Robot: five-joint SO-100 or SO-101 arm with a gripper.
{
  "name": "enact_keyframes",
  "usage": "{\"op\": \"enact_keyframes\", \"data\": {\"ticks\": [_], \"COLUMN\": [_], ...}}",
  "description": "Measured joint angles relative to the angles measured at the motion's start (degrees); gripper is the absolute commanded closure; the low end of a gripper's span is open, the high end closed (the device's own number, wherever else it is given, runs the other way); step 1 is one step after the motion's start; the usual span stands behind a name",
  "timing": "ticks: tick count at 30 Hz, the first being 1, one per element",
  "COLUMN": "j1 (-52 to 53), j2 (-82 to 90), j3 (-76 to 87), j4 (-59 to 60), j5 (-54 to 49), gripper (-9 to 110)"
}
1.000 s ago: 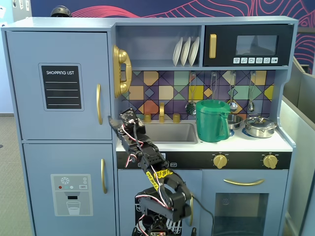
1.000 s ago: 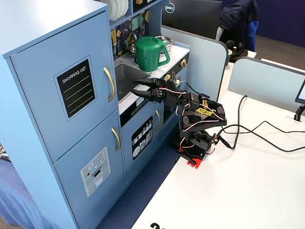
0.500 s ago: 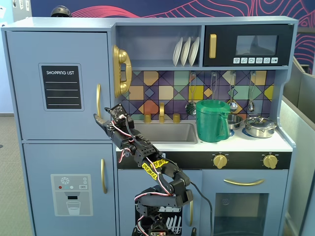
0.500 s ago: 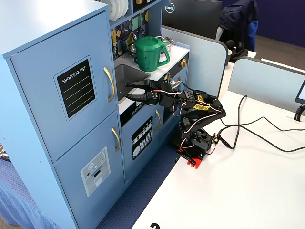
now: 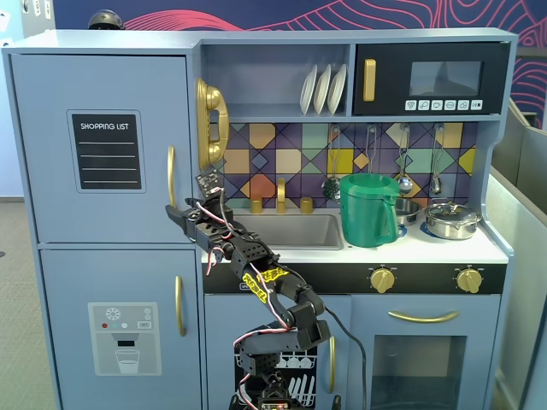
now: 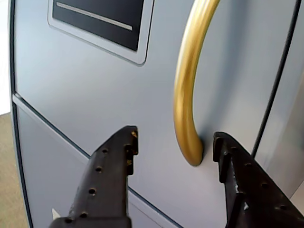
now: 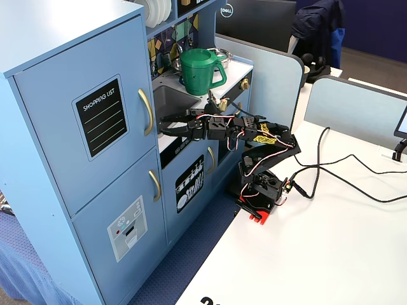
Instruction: Open the left cabinet door
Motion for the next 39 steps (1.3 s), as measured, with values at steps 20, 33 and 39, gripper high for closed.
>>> {"op": "enact_keyframes", "data": {"ticks": [20,33,39], "j1": [-1.14,-10.02,-15.64], "j2": [-13.80,-14.41,-10.20], "j3": [-10.20,-10.11,-5.89], "j4": [-3.08,-5.54,-7.38], "j5": [-1.23,-10.37,-16.79], "gripper": [86,86,86]}}
